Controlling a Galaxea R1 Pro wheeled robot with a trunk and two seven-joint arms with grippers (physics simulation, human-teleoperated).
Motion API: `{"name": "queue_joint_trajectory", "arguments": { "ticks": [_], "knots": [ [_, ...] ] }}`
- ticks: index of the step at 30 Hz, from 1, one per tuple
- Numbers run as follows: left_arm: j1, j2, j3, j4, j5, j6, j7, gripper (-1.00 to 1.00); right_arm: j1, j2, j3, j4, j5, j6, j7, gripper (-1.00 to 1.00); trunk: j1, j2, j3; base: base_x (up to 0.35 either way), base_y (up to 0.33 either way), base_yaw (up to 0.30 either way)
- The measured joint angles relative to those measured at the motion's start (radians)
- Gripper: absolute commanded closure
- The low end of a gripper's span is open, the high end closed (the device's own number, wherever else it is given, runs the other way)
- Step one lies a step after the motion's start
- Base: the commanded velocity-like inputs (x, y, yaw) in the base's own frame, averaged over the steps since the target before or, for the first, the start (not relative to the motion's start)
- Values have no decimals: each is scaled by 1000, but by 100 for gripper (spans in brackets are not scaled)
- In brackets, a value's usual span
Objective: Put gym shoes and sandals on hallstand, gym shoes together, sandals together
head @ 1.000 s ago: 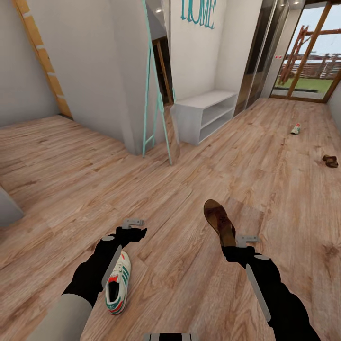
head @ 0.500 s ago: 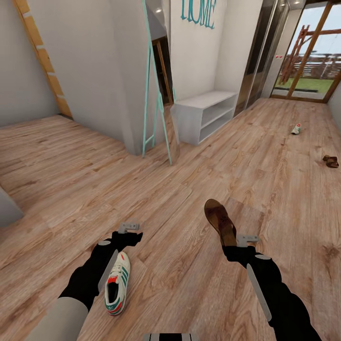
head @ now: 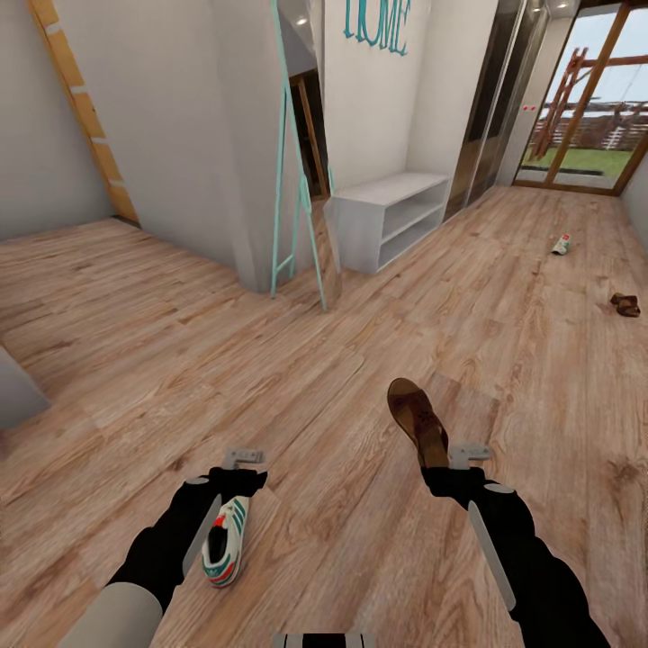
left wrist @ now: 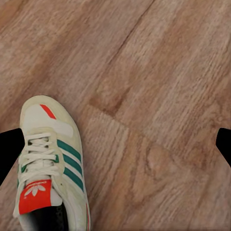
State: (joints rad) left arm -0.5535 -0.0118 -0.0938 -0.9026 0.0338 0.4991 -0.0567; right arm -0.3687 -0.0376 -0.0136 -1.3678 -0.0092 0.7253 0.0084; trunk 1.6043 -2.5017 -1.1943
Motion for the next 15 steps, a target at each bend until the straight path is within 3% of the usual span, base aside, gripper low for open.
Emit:
{"name": "queue_joint_trajectory", "arguments": {
  "ticks": [7,15],
  "knots": [
    [0,0,0,2,0,0,0,-100,0,0,0,1,0,0,0,100,0,0,0,-237,0,0],
    [0,0,-1,2,0,-1,-1,-100,0,1,0,0,-1,0,0,100,0,0,0,-49,0,0]
  ]
}}
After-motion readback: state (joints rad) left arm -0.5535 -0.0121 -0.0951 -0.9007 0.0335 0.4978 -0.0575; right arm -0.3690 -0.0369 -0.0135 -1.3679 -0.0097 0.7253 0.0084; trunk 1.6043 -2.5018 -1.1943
